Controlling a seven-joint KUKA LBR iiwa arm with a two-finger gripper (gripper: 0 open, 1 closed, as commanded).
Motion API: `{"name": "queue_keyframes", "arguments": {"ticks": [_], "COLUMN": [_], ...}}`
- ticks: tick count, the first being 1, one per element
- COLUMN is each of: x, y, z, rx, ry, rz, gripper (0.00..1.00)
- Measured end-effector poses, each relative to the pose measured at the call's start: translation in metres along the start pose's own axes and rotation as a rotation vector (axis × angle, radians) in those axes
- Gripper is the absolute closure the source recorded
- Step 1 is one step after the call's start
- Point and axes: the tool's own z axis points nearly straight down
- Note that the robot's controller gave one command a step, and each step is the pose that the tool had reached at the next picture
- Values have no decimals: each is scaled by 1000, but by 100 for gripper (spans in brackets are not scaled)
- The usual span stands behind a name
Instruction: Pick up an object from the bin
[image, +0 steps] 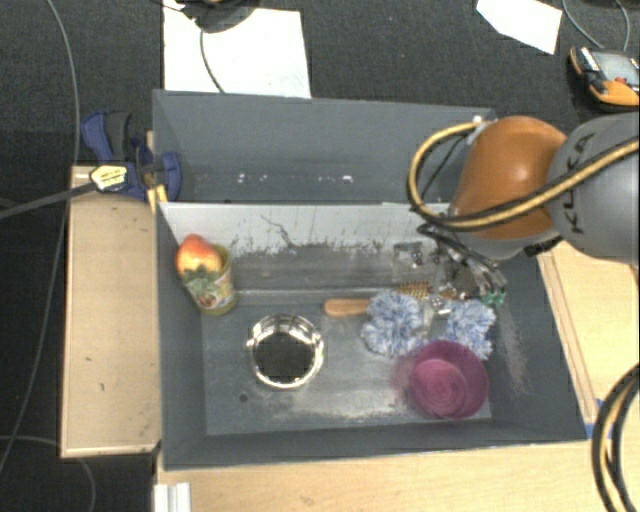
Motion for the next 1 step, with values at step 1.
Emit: {"name": "queue_keyframes", "arguments": {"ticks": [1], "x": [57], "y": [-3], "z": [-19], "rx": [0], "ry": [-2], "rz": [109], "gripper": [0]}}
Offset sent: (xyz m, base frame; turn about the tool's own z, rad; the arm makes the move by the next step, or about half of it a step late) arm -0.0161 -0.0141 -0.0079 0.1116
